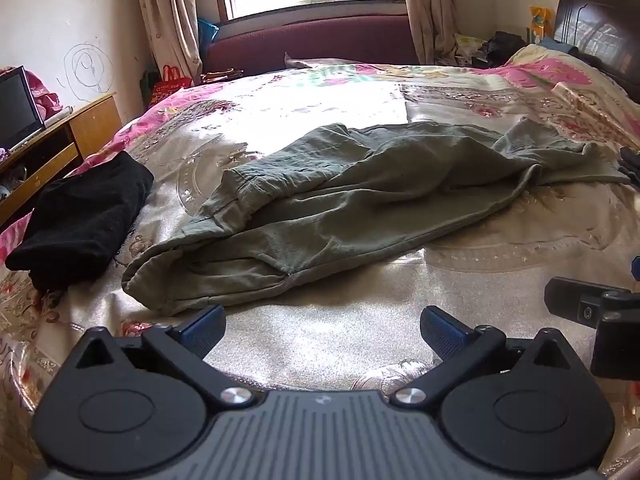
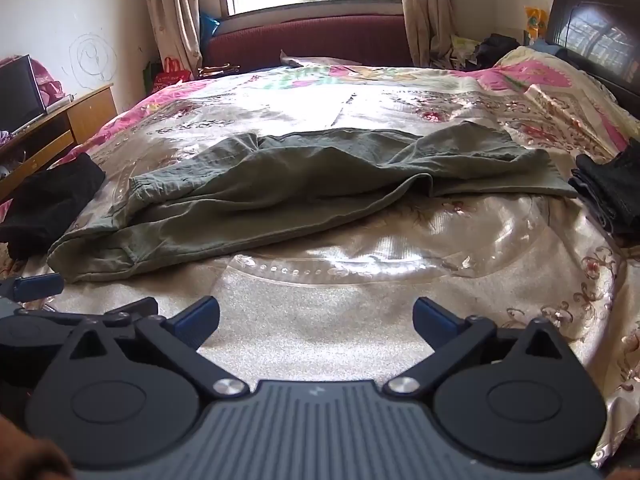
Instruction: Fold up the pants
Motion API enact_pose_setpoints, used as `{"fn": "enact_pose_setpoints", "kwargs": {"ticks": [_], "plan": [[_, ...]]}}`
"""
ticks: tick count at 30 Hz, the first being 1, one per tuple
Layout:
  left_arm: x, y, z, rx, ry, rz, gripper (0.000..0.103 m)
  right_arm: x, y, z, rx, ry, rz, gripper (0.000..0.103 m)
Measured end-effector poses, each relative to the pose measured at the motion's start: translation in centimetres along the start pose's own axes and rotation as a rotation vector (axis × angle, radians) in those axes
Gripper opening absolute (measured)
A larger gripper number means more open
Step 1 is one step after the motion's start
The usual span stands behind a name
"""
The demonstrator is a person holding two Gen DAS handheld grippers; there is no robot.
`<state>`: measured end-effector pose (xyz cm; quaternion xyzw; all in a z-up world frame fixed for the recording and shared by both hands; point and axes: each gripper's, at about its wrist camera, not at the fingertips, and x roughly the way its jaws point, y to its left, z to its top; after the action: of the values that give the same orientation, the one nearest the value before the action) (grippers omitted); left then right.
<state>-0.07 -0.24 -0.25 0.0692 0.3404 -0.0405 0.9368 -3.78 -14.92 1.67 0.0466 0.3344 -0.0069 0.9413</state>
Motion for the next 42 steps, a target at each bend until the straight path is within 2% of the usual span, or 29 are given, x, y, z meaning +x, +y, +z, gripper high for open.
{"fn": "enact_pose_setpoints", "kwargs": {"ticks": [42], "plan": [[0.22,-0.51,-0.32,0.034,0.013,-0.028,0.103,0.31,-0.17,-0.48,0.006,0.01,0.005,0.102]]}}
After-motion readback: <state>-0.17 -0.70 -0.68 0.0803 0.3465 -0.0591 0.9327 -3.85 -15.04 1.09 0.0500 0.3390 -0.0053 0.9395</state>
